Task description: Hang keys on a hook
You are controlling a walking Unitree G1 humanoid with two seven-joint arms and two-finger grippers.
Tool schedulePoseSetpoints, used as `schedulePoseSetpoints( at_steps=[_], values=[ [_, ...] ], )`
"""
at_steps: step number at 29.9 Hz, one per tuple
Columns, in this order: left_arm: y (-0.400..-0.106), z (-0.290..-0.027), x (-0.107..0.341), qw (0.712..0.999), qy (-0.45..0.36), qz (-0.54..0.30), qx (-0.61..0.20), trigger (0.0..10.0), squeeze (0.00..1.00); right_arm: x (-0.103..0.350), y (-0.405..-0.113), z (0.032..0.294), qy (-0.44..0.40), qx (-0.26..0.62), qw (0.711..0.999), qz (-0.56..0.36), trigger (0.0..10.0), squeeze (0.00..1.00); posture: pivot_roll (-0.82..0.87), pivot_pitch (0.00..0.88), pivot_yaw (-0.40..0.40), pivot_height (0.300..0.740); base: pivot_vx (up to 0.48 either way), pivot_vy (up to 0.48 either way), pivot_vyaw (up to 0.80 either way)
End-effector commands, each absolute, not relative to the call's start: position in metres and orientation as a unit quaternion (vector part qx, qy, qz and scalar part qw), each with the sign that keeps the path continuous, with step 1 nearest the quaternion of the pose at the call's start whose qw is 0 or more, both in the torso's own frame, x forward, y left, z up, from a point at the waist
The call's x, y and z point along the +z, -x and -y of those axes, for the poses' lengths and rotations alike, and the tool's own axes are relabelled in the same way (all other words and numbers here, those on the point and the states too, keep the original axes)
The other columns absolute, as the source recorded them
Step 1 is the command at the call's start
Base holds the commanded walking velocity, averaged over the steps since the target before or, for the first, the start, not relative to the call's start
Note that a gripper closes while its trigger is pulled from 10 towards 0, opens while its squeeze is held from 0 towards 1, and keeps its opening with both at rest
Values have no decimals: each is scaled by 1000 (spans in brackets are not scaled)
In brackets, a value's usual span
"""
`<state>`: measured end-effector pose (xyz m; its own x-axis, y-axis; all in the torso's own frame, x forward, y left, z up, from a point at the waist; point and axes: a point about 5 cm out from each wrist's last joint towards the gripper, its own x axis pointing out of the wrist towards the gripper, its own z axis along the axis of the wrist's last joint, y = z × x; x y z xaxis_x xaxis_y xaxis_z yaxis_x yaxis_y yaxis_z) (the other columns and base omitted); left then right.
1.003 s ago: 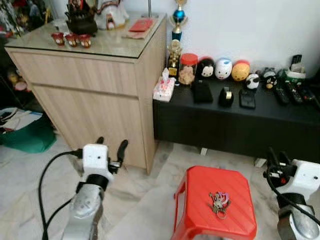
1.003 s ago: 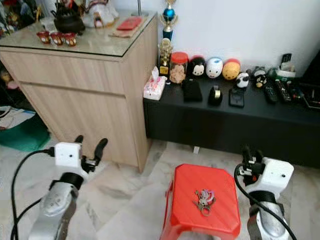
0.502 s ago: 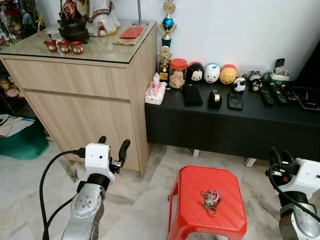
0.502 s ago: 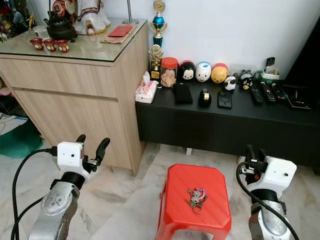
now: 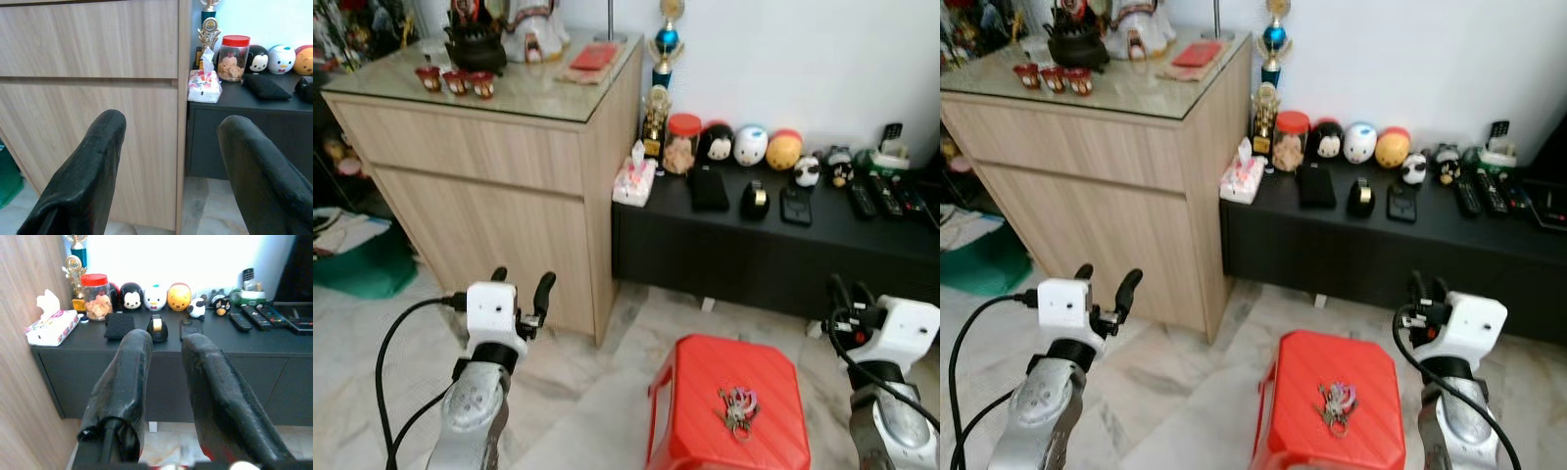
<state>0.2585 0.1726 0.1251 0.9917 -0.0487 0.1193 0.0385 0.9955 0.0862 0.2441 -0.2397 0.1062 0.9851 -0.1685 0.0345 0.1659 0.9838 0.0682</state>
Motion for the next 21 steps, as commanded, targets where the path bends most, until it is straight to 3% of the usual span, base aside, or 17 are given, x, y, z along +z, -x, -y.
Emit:
schedulePoseSetpoints(
  at_steps=[1, 21],
  values=[
    [-262, -172, 128, 996, -50, 68, -28, 10000, 0, 107, -245, 244, -33, -91, 995, 21, 10000, 0, -54, 0, -47, 695, 0, 0, 0],
    [-261, -171, 127, 996, -56, 68, -32, 10000, 0, 102, -243, 243, -35, -88, 995, 14, 10000, 0, -50, 0, -45, 695, 0, 0, -614]
  ],
)
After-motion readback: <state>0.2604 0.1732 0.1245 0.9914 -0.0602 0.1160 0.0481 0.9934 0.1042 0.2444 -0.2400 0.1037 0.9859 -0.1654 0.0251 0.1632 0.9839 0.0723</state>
